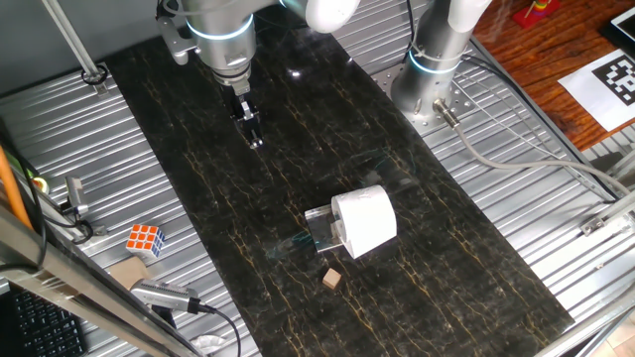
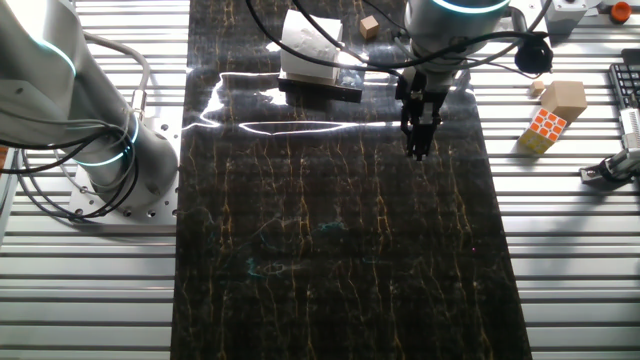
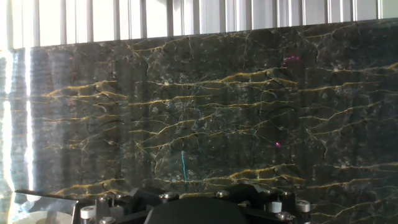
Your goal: Take the roll of paper down from the shelf
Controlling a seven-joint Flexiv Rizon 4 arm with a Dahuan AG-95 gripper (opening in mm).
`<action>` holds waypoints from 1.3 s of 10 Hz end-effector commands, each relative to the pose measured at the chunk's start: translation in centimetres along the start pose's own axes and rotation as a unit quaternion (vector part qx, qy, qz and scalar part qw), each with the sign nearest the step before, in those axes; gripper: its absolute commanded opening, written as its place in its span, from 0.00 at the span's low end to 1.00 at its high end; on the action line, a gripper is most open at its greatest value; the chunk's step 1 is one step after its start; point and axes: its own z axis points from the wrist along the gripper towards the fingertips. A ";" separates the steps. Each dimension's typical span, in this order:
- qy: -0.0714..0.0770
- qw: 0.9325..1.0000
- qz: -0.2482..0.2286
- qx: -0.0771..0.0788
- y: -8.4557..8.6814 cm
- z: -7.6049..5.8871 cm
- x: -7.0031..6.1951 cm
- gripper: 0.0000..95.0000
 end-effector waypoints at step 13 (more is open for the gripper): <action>-0.004 0.996 -0.090 -0.004 0.0 0.0 0.0 0.00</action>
